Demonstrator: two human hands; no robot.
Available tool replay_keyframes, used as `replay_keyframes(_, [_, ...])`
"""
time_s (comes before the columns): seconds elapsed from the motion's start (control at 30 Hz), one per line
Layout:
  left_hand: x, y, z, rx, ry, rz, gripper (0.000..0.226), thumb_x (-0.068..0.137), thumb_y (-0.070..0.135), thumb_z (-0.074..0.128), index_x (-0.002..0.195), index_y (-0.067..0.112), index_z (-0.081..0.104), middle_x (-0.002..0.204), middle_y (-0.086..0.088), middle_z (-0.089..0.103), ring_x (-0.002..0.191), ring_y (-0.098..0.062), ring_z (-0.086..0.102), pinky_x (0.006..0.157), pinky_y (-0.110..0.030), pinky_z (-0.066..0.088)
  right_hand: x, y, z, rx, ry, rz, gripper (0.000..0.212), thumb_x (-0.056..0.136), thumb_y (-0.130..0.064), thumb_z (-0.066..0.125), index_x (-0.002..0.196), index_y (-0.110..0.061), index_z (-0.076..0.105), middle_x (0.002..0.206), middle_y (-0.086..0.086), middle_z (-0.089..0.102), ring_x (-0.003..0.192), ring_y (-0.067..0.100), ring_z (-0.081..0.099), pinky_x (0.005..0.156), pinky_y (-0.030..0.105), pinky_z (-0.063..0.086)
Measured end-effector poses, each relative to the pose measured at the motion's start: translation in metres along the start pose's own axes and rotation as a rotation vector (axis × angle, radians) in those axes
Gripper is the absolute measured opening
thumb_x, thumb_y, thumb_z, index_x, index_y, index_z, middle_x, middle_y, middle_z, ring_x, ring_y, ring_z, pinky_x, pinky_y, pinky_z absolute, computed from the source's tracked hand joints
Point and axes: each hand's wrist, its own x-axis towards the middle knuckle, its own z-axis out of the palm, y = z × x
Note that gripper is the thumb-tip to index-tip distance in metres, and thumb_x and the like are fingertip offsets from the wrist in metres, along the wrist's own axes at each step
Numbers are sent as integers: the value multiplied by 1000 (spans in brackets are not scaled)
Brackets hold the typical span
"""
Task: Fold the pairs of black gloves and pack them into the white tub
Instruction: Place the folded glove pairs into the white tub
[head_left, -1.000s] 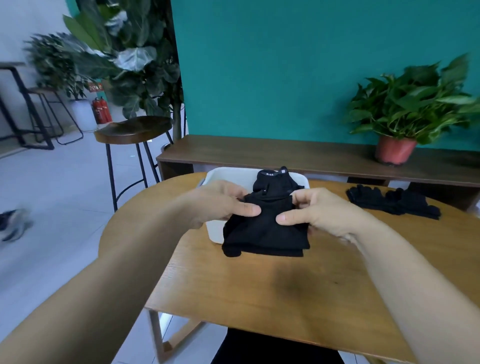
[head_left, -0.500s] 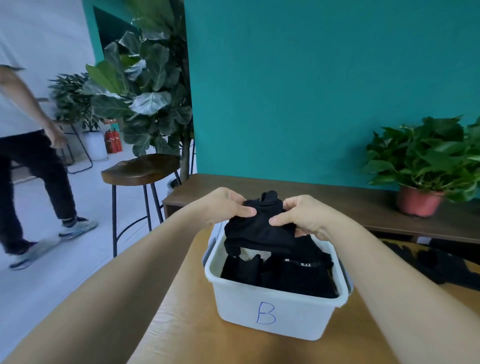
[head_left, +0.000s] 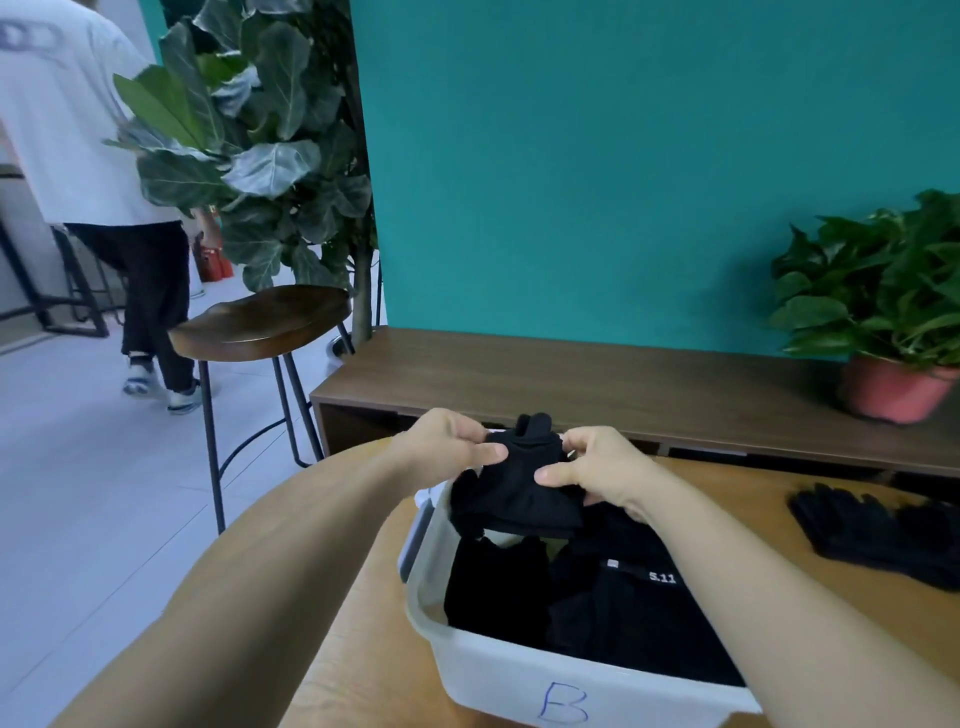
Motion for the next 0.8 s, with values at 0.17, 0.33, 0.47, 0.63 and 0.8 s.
replay_keyframes(0.17, [2, -18, 8, 224, 81, -19, 29, 89, 53, 67, 102, 28, 73, 91, 24, 65, 103, -4, 46, 121, -50, 2, 6, 16, 6, -54, -6, 11, 13, 84, -13, 76, 94, -9, 70, 66, -4, 62, 59, 10, 58, 51, 17, 43])
replay_keyframes(0.33, [8, -24, 13, 302, 72, -14, 32, 87, 58, 66, 108, 35, 74, 102, 20, 72, 95, 7, 54, 120, -53, -2, 12, 27, 10, -86, -22, 35, 9, 83, -17, 77, 89, -17, 70, 72, -7, 71, 68, 11, 67, 65, 24, 53])
replay_keyframes(0.47, [8, -23, 14, 329, 25, 34, 25, 89, 55, 64, 102, 36, 75, 91, 21, 74, 84, 21, 50, 119, -55, -7, 14, 34, 7, -101, -56, 44, 11, 83, -19, 77, 76, -21, 70, 62, -11, 68, 61, 10, 64, 64, 26, 48])
replay_keyframes(0.63, [15, -42, 22, 348, 34, 43, 25, 87, 53, 68, 95, 32, 77, 89, 16, 76, 97, 15, 57, 116, -58, -12, 15, 40, 7, -159, -84, 55, 12, 84, -18, 76, 73, -21, 74, 73, -4, 75, 69, 14, 69, 76, 31, 55])
replay_keyframes(0.8, [23, -45, 27, 555, 39, 90, 40, 90, 57, 61, 85, 20, 74, 87, 1, 74, 95, -1, 63, 109, -59, -22, 22, 48, 10, -281, -71, 71, 11, 77, -32, 77, 70, -25, 73, 71, -8, 73, 80, 22, 72, 85, 38, 54])
